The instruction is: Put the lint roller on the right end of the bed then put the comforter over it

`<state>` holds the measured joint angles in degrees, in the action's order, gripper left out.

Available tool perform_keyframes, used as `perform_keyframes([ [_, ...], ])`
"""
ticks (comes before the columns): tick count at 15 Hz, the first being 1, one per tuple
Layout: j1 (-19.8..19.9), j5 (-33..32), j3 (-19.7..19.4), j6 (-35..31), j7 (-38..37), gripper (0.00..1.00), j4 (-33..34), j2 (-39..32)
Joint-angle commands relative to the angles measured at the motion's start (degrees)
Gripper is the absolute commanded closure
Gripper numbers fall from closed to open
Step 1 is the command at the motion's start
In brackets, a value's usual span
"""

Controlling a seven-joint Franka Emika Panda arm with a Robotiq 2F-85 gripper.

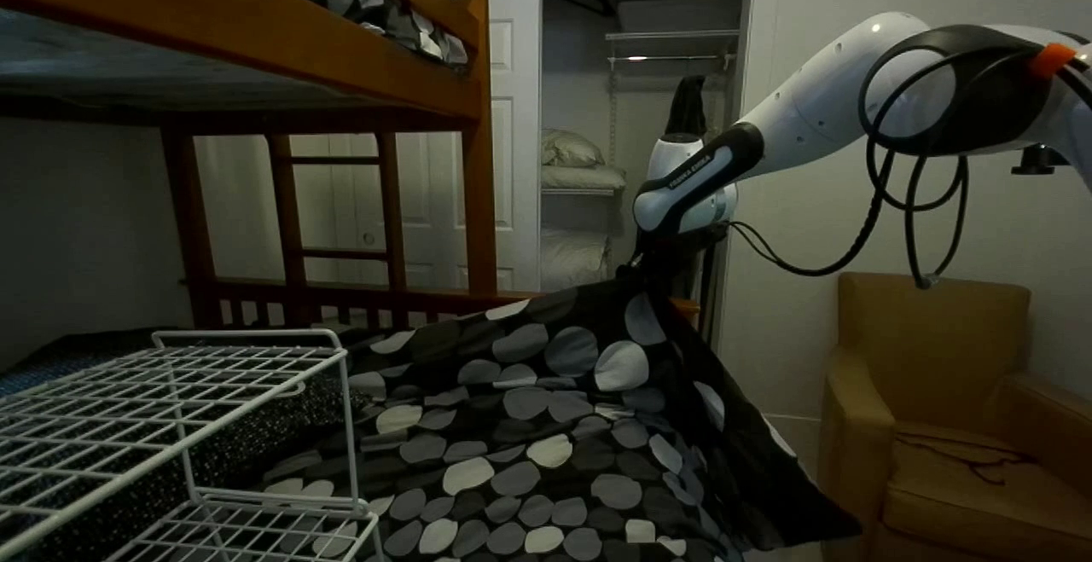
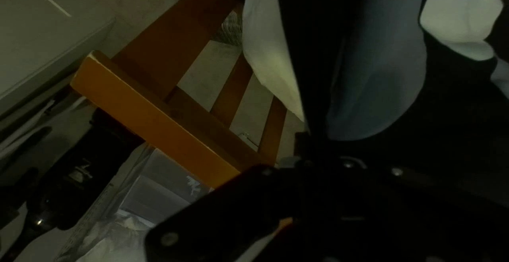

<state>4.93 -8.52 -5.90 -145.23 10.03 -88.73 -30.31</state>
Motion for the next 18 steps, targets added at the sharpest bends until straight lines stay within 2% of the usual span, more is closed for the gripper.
perform_keyframes([
  [1, 0.47, -0.31, 0.49, 0.23, -0.1, 0.96, 0.61, -0.37],
  [3, 0.46, -0.31, 0.5, 0.23, -0.1, 0.96, 1.11, -0.73],
  [4, 0.46, -0.31, 0.49, 0.23, -0.1, 0.99, 1.24, -0.78],
  [5, -0.12, -1.48, -0.59, -0.88, -1.66, 0.99, 2.52, -2.25],
  [7, -0.33, -1.95, -2.43, -3.06, -5.51, 0.99, 7.56, -6.62],
  [15, 1.18, 1.07, -2.58, -2.38, -10.85, 0.99, 25.13, -20.35],
  [16, 0.97, 1.22, -2.81, -1.99, -11.85, 0.71, 26.74, -21.56],
  [18, 0.98, 1.44, -2.86, -1.39, -12.95, 0.63, 29.39, -23.49],
])
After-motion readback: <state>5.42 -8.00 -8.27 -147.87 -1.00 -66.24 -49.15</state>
